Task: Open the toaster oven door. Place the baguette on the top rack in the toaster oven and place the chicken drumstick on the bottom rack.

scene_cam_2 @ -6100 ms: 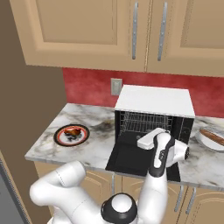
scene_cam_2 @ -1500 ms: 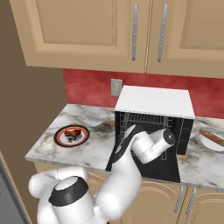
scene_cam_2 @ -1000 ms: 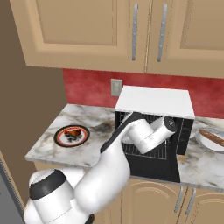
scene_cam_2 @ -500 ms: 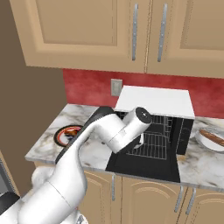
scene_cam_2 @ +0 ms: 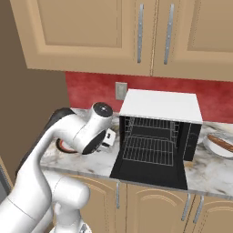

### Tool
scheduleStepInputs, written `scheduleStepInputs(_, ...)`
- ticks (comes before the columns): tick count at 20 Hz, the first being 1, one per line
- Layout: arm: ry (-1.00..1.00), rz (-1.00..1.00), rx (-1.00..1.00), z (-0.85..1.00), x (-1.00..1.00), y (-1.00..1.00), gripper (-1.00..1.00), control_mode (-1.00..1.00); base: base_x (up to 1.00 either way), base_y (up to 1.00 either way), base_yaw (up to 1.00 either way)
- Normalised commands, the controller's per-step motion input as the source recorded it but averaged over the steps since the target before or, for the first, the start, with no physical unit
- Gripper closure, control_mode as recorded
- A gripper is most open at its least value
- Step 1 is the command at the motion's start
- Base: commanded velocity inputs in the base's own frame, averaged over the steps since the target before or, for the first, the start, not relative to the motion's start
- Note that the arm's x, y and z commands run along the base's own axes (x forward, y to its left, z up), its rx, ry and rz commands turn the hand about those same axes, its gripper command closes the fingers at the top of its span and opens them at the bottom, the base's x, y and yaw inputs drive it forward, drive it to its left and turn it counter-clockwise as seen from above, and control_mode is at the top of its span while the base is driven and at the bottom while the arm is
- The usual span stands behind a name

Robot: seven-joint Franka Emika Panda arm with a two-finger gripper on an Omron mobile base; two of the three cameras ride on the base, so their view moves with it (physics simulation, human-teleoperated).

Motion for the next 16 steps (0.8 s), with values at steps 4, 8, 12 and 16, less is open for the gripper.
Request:
scheduleStepInputs(4, 0.16, -0.03, -0.01, 0.34, 0.09, 0.87, -1.0, -1.0, 0.0, 0.0, 0.0)
scheduleStepInputs(8, 0.19, -0.03, -0.04, 0.16, 0.24, 0.9, -1.0, -1.0, 0.0, 0.0, 0.0)
scheduleStepInputs(12, 0.22, -0.03, -0.04, 0.01, 0.43, 0.51, -1.0, -1.0, 0.0, 0.0, 0.0)
scheduleStepInputs(16, 0.14, 0.0, -0.03, -0.01, 0.63, 0.28, -1.0, -1.0, 0.0, 0.0, 0.0)
